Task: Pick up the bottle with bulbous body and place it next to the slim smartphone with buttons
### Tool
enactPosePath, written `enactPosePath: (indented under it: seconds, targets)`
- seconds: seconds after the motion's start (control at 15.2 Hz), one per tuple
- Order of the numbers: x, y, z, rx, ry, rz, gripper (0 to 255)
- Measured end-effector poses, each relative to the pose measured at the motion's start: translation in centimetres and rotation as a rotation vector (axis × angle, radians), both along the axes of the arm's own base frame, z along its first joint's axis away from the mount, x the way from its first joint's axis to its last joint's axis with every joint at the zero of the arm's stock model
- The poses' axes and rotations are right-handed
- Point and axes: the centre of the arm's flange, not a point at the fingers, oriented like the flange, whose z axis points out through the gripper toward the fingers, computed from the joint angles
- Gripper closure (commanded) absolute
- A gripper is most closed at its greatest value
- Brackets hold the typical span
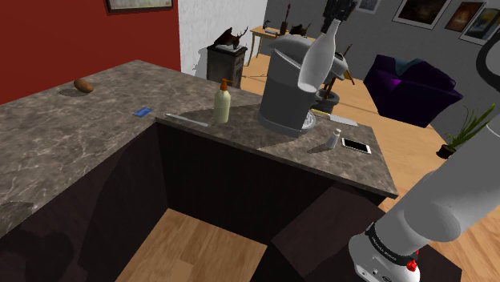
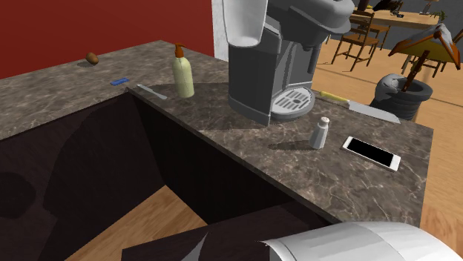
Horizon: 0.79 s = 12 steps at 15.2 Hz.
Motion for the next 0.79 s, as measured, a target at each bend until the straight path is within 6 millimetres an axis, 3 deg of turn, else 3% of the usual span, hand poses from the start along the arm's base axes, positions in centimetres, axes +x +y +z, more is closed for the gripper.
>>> enactPosePath:
  seconds: [0.79]
  targets:
    - [-11.5, -10.9, -0.1, 0.001, 0.000, 0.000, 255]
